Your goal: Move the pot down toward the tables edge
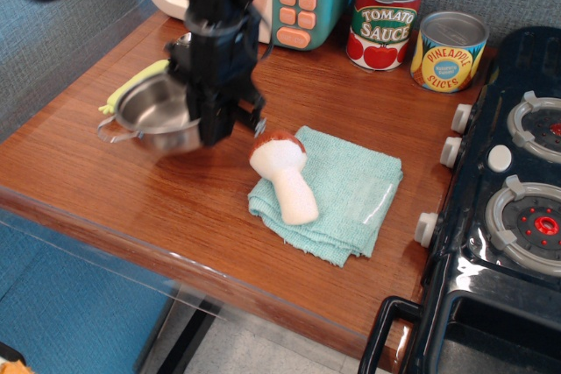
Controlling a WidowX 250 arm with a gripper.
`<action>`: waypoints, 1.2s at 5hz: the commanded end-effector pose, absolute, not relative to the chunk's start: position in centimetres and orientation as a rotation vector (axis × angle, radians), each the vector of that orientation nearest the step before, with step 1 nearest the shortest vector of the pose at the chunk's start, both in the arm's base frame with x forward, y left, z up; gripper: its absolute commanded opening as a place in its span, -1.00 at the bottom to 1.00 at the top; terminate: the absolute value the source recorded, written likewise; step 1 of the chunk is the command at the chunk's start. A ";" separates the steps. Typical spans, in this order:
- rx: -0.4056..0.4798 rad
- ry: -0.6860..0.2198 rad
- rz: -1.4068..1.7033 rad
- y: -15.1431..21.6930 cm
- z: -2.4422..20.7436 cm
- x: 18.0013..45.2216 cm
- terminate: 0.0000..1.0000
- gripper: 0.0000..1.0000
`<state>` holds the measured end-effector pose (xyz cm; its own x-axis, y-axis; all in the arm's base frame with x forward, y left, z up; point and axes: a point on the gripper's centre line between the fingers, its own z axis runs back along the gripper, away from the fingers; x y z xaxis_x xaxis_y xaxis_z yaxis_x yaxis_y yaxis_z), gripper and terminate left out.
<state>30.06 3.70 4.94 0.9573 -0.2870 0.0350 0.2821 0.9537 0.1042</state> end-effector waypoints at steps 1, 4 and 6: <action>0.134 -0.077 -0.319 3.7 4.7 26.8 -1.00 -1.00; 0.157 -0.057 -0.328 4.0 4.1 25.6 -1.00 1.00; 0.099 -0.149 -0.331 3.7 7.6 24.9 -1.00 1.00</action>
<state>24.67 3.23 6.62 0.9406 -0.3241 0.1008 0.3148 0.9441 0.0983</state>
